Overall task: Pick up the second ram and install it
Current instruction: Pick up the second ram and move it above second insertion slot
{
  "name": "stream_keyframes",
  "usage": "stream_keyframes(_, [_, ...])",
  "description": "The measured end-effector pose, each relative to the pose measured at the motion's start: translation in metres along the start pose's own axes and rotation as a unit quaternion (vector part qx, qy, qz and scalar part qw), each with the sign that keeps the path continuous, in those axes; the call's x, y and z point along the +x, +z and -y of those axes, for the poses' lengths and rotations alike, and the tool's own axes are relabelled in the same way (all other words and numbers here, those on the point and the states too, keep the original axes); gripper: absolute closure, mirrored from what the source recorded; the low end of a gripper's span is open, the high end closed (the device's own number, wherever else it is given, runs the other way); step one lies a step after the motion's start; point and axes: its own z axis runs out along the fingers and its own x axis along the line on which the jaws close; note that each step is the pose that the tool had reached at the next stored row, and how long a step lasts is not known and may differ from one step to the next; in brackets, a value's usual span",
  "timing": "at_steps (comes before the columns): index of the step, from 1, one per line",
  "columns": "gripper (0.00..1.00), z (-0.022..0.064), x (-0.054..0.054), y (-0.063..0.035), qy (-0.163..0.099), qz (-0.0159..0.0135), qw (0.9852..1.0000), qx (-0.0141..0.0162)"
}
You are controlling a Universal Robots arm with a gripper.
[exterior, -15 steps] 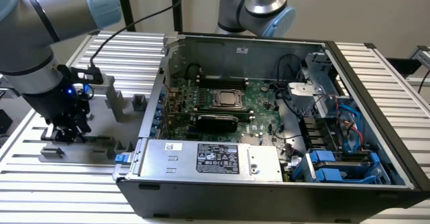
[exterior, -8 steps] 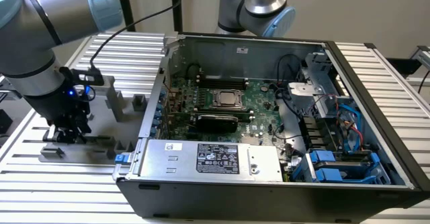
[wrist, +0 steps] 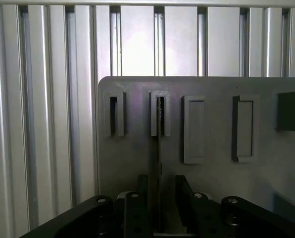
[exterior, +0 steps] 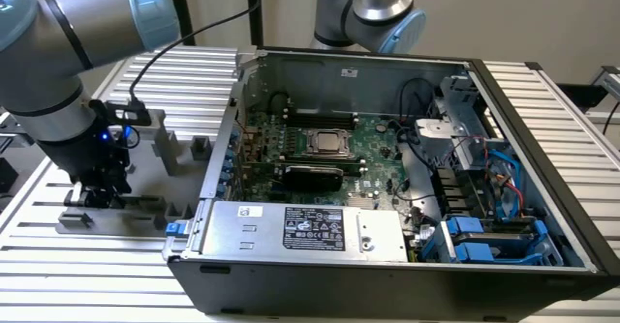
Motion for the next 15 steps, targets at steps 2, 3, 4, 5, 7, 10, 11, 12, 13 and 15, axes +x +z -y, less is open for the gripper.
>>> stream_keyframes(2, [0.64,-0.0001,0.0,0.0001,0.0,-0.0001,1.0,-0.0015])
stream_keyframes(3, [0.64,-0.0001,0.0,0.0002,0.0,-0.0001,1.0,-0.0016])
stream_keyframes(4, [0.64,-0.0001,0.0,0.0003,0.0,-0.0001,1.0,-0.0016])
stream_keyframes(5, [0.64,0.0,0.0,0.0003,0.0,0.0,1.0,-0.0016])
stream_keyframes(7, [0.65,0.0,0.0,0.0004,-0.001,0.0,1.0,-0.0015])
stream_keyframes(10, [0.73,0.0,0.0,0.0004,-0.001,0.0,1.0,-0.0015])
stream_keyframes(11, [0.73,0.0,0.0,0.0004,-0.001,0.0,1.0,-0.0015])
stream_keyframes(12, [0.73,0.0,0.0,0.0004,-0.001,0.0,1.0,-0.0015])
stream_keyframes(13, [0.73,0.0,0.0,0.0004,-0.001,0.0,1.0,-0.0015])
stream_keyframes(15, [0.73,0.0001,-0.0001,0.0004,-0.001,0.0,1.0,-0.0016])
